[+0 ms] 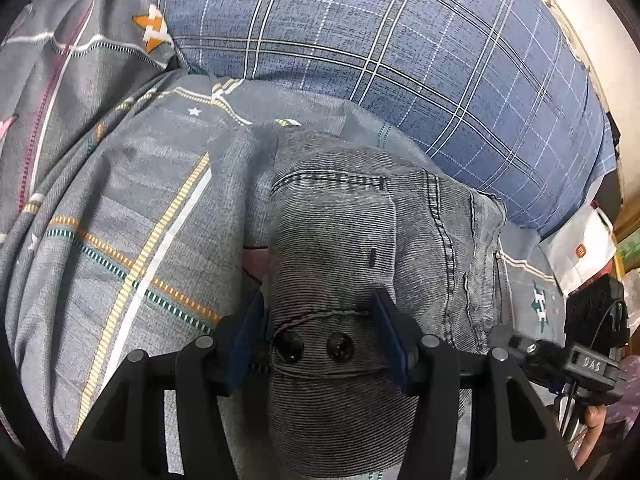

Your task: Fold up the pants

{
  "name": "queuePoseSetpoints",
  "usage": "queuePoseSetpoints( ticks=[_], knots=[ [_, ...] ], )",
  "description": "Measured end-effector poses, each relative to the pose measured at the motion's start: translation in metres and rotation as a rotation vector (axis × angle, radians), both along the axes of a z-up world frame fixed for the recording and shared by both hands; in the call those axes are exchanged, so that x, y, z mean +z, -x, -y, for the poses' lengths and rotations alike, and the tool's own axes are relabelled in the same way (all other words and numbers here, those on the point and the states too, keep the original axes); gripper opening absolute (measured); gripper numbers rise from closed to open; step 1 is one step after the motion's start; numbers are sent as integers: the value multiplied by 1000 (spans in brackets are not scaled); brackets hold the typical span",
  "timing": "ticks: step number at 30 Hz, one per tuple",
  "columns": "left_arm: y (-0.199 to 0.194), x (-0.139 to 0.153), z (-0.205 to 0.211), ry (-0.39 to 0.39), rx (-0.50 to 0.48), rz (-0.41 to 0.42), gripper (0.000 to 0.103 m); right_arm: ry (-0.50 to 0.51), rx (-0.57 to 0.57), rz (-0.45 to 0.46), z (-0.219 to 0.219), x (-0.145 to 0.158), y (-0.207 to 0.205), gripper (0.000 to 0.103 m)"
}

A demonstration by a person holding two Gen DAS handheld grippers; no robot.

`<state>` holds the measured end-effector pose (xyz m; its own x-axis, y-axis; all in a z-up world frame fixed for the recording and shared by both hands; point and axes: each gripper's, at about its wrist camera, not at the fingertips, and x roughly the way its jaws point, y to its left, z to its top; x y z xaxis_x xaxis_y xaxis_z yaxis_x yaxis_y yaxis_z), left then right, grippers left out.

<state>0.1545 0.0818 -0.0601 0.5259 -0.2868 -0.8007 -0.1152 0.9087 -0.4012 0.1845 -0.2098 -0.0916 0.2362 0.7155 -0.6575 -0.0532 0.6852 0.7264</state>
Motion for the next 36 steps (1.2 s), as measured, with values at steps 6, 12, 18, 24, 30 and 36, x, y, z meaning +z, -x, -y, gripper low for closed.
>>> queuePoseSetpoints(
  ticks=[6, 12, 18, 24, 30, 36],
  knots=[
    [3, 2, 5, -48, -16, 20, 56, 50, 3, 179, 8, 54, 21, 11],
    [2, 0, 13, -93, -24, 21, 63, 330, 21, 123, -19, 17, 24, 9],
    [5, -1, 17, -161, -25, 44, 72, 363, 26, 140, -21, 17, 22, 9],
    [8, 10, -1, -154, 33, 57, 73, 300, 19, 177, -5, 31, 31, 41],
    [-2, 42, -28, -81, 79, 64, 73, 212, -17, 299, 6, 89, 23, 88],
    [-57, 43, -32, -98, 23, -8, 73, 225, -5, 250, 4, 74, -46, 90]
  ],
)
